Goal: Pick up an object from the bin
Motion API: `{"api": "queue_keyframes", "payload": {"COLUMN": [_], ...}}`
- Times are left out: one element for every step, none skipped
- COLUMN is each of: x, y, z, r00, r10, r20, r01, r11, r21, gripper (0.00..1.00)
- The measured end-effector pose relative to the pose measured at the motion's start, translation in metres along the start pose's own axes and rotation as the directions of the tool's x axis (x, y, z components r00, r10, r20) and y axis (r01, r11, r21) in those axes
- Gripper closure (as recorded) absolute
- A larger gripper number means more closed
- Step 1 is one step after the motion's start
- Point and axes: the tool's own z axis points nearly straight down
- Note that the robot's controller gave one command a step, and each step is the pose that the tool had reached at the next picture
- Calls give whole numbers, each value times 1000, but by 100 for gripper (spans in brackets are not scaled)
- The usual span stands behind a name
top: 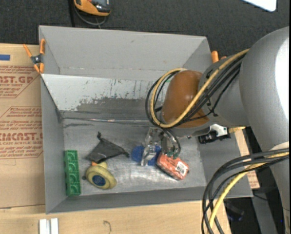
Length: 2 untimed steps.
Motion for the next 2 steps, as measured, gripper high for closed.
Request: {"api": "queue_keyframes", "payload": {"x": [0,1], "y": [0,0], "z": [0,-3], "r00": [1000,1000], "r10": [0,-1], "r20": [1,-2], "r01": [0,1], "r11": [1000,1000], "r21": [-1,0], "gripper": [100,100]}}
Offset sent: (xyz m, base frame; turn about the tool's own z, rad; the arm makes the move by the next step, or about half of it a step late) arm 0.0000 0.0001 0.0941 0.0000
